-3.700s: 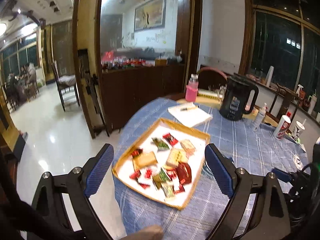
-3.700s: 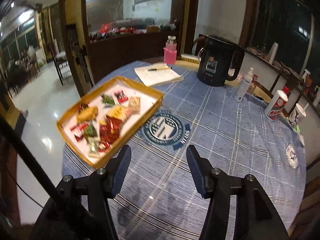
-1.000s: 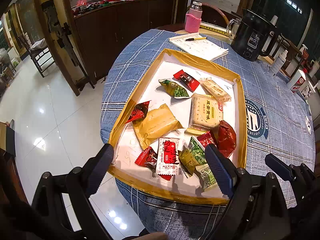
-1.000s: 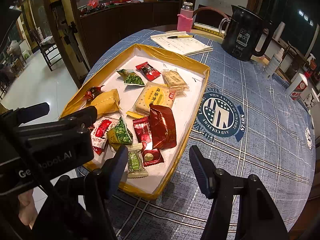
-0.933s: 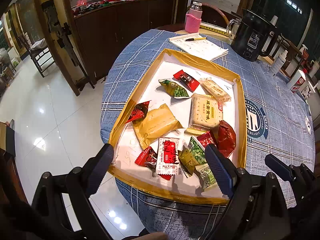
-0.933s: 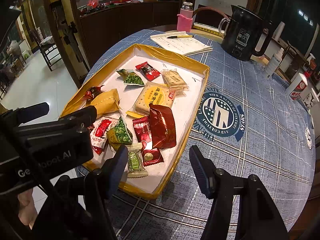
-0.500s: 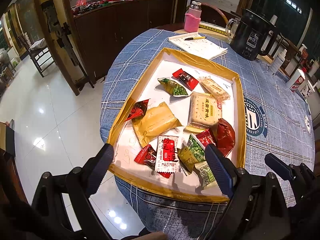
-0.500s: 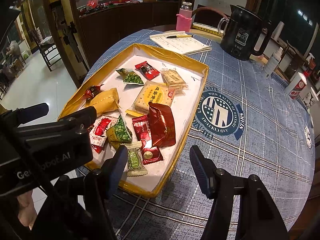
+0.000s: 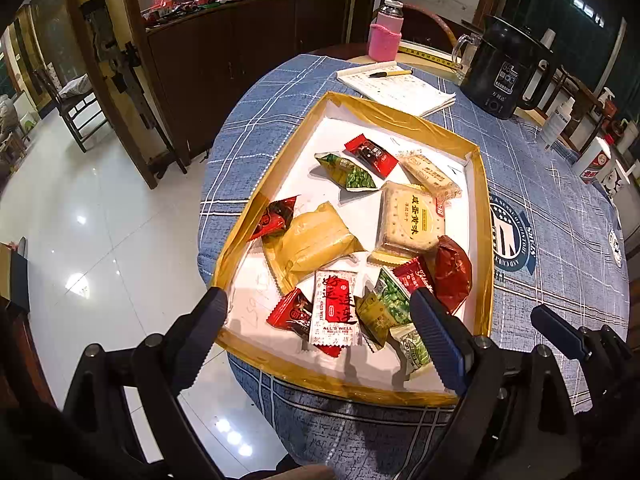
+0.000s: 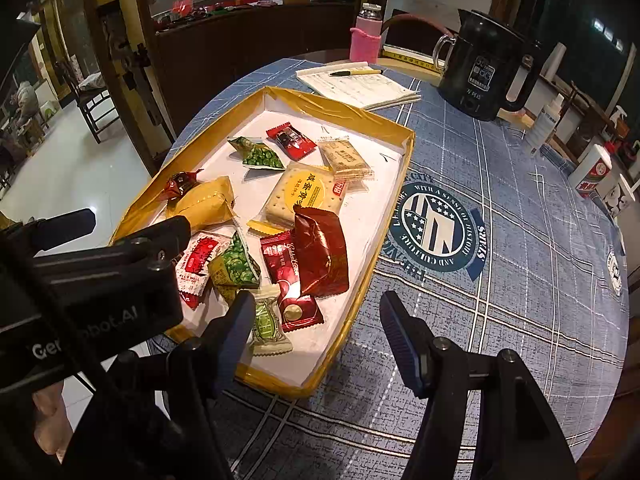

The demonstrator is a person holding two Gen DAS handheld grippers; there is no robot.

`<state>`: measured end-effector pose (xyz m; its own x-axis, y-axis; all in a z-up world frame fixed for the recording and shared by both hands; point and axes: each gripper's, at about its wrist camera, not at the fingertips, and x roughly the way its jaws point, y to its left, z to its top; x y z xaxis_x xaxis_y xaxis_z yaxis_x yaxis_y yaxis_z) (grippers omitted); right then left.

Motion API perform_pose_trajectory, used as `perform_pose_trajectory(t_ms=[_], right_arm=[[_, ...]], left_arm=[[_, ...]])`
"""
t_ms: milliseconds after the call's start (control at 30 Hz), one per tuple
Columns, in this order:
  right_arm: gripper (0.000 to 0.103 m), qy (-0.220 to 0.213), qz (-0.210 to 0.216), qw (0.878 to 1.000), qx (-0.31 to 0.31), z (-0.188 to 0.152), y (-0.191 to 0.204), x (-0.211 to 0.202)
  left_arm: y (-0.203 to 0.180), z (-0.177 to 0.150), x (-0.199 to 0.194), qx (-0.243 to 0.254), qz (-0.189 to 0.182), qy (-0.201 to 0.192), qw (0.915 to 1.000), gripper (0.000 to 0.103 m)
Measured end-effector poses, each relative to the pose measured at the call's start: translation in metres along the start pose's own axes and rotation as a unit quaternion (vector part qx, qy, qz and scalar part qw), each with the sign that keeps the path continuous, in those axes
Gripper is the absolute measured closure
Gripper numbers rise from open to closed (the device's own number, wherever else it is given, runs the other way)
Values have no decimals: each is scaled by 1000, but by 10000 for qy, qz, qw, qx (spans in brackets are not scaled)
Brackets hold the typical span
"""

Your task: Organize snacks

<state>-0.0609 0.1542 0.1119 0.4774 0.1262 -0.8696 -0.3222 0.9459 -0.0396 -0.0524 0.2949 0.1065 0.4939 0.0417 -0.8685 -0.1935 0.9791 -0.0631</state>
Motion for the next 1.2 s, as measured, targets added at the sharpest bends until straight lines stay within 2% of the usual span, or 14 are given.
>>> perform_pose_trajectory(t_ms=[733,1000,1200], right_arm=[[38,54,22,10000,23,2,-4,9],[38,118,83,9999,12,-1,-4,13],[38,134,102,9995,252,-7,-16,17]], left_arm=[[-2,4,8,23,-53,88,9999,11],[-1,2,6,40,-20,-48,10000,11],[-6,-2,16,124,26,151,9998,11]])
